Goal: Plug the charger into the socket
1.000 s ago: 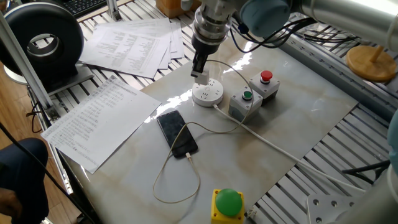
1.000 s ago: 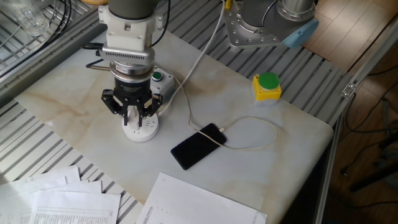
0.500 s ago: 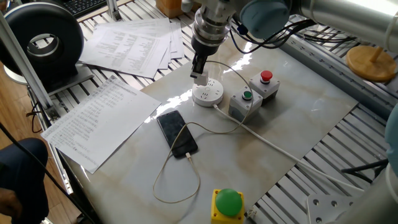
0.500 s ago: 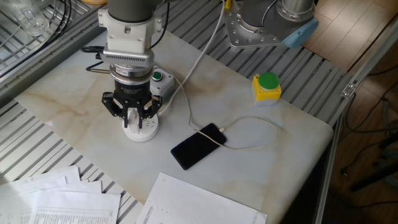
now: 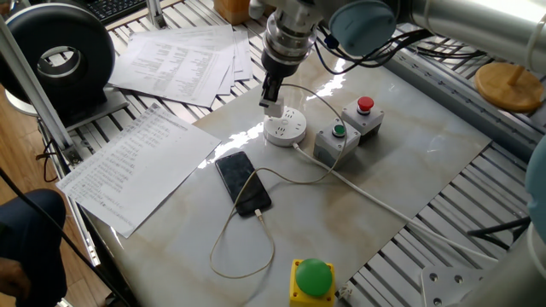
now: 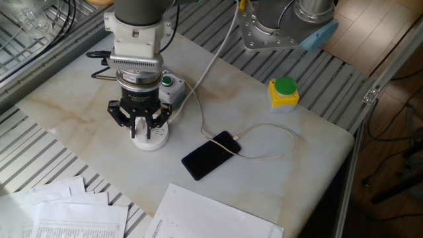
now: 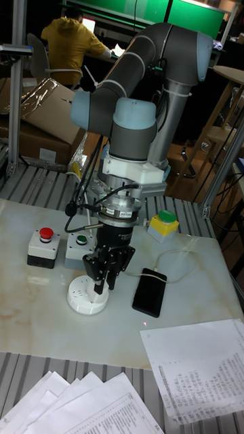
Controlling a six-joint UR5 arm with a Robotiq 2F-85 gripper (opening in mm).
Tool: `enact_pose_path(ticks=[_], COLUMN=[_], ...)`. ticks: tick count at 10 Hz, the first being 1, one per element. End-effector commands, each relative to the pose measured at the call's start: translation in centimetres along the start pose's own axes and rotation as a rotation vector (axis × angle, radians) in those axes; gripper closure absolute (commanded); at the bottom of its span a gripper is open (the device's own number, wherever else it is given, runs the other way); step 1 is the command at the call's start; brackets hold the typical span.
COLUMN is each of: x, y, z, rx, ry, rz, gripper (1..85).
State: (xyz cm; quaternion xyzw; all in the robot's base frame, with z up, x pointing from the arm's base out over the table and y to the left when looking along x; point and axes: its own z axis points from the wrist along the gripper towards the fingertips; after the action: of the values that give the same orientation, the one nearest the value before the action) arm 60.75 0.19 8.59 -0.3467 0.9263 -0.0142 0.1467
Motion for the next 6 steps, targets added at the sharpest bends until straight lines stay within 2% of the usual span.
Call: enact_pose_path(ticks=[1, 6], x=[0.01, 0.15], y=[-0.02, 0.0], z=[0.05, 0.22], rx=[-0.01, -0.014], ry=[-0.015, -0.019], rz=[0.003, 0.002], gripper=[84.7, 84.7])
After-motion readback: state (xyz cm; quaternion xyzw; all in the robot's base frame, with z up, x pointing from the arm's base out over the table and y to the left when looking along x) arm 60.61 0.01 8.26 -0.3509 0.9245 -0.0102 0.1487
